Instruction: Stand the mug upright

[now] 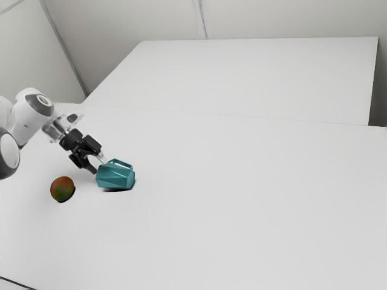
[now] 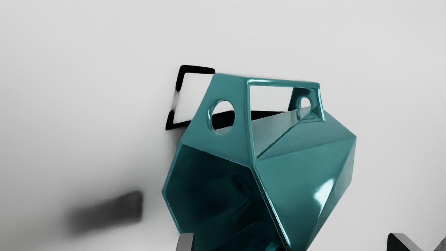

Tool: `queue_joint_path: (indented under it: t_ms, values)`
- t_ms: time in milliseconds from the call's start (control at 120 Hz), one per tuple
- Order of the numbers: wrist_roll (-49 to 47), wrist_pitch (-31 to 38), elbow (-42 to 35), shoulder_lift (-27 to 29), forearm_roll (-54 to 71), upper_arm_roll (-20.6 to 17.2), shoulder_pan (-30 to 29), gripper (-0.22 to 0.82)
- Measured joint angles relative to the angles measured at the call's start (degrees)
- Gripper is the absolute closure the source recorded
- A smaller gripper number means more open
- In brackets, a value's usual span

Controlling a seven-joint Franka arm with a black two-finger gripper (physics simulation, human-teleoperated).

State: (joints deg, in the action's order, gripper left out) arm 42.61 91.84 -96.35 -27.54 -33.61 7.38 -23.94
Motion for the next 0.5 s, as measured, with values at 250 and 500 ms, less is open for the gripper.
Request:
queue_joint_path:
  t_ms: [250,500]
  values:
    - [2.4,-0.4,-0.6,-1.4,-5.8,0.0,-0.6,0.0]
    - [3.9,-0.3,-2.4,-1.4,-8.0,0.1,-0.7,0.39]
